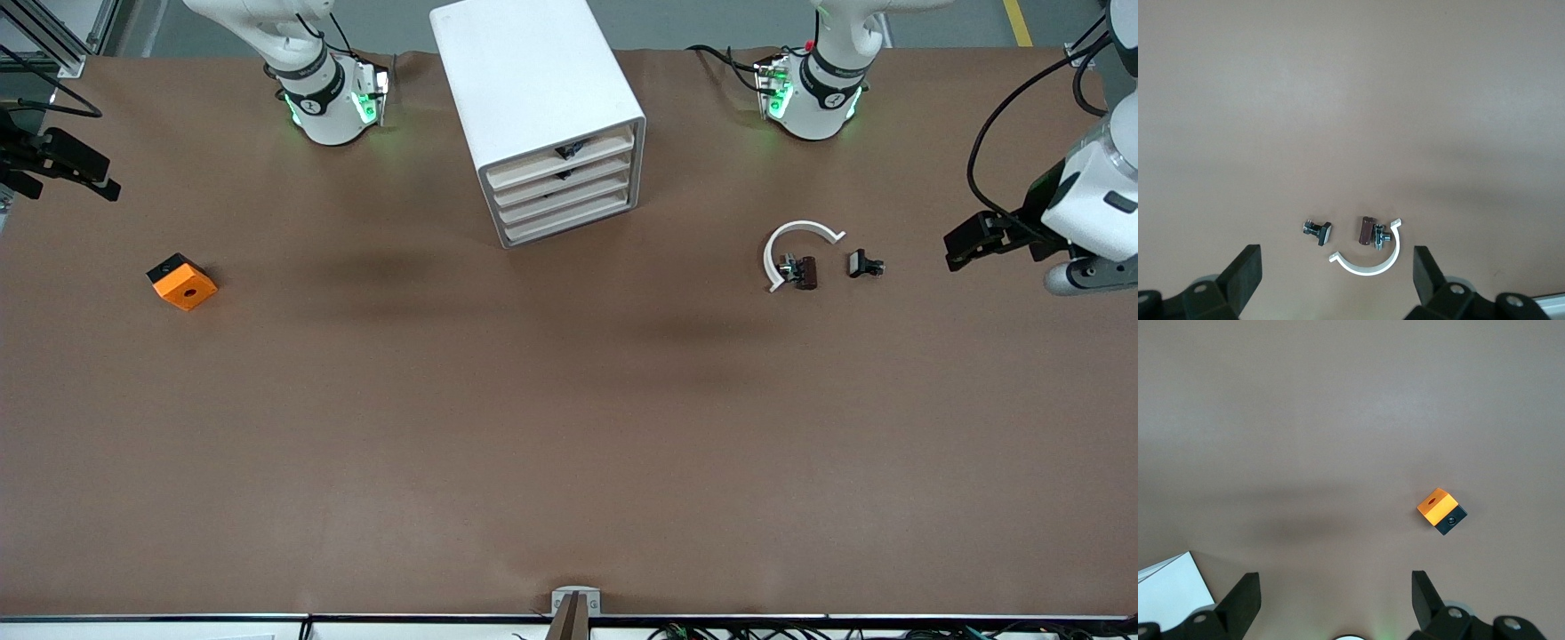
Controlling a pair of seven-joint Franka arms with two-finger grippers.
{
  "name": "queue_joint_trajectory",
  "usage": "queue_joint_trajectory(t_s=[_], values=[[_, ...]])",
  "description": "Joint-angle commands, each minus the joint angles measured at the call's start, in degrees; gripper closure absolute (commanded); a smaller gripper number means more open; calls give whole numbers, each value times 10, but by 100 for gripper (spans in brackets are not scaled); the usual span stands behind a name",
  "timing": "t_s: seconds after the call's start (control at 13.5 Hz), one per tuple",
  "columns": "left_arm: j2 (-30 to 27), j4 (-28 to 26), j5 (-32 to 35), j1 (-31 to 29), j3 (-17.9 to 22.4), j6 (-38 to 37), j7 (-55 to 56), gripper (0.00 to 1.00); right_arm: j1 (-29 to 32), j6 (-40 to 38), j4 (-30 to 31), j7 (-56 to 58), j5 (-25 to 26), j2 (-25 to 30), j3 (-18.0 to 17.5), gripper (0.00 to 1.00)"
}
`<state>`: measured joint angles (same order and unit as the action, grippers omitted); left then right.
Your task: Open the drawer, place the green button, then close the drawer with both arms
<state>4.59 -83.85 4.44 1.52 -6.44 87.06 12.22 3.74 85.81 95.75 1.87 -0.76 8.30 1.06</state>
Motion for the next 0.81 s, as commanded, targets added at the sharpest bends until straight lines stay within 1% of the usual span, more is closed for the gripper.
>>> queue_joint_trajectory(t_s=[0.0, 0.07, 0.22, 0.44, 0.74], values=[[-69, -71, 1, -2, -5, 20, -13, 0, 4, 8, 15, 3, 0, 15, -4, 0], [-78, -78, 1, -2, -4, 21, -16, 0, 4, 8, 15, 3, -1, 15, -4, 0], [-112, -112, 0, -3, -5, 21, -20, 0, 1, 5, 15, 2, -3, 15, -5, 0], [-154, -155, -39, -5, 2, 21, -20, 0, -5, 1, 15, -1, -4, 15, -5, 0], [-153, -160, -41, -4, 5, 22, -20, 0, -4, 0, 15, -2, -14, 16, -4, 0]])
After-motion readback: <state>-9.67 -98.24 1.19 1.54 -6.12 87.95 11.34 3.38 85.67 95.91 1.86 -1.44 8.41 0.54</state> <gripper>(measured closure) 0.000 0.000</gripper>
